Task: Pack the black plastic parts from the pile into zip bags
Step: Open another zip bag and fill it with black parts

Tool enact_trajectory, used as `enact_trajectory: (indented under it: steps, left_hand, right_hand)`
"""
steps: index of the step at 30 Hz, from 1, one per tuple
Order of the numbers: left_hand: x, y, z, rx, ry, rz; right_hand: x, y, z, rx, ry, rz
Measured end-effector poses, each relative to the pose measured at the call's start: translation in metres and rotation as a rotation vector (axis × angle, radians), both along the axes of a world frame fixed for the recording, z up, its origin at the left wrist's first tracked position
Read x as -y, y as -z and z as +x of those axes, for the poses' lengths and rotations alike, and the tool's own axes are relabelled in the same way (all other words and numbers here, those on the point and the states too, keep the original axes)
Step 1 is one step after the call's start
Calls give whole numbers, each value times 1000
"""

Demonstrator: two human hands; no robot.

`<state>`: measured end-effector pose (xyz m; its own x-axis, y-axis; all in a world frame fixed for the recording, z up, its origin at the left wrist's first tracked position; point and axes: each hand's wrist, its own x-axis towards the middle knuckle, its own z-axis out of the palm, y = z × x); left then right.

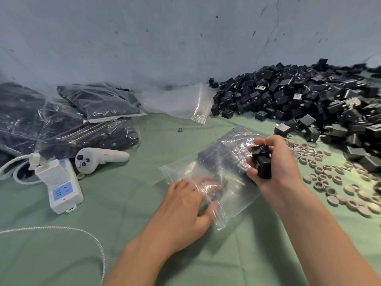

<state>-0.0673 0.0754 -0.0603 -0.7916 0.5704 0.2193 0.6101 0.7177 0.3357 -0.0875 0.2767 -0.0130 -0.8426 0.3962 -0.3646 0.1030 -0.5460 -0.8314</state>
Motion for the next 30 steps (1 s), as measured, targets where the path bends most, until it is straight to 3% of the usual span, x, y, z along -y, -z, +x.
enact_trajectory:
  steps: [6,9,15,18,22,25,27,30]
  left_hand:
    - [-23,4,-15,82,-20,80]
    - [-31,5,-23,44,-67,30]
    - [-32,5,-26,-29,-126,-68]
    - [-29,6,-23,79,-187,25]
    - [-18,-6,-18,61,-223,86]
    - [-7,-17,-14,-15,-533,230]
    - [2,-23,-10,-81,-710,449]
    - [5,-34,8,-179,-555,673]
  right_hand:
    - [-7,3,0,-33,7,-90]
    - [-12,4,2,-52,10,-129]
    - [-17,4,2,15,2,-71]
    - [-16,3,2,19,-34,-23]
    - [-8,2,8,-17,-112,151]
    - [-1,1,14,-71,-163,334]
    - [6,1,19,-131,-181,505]
    - [21,1,28,-245,-220,710]
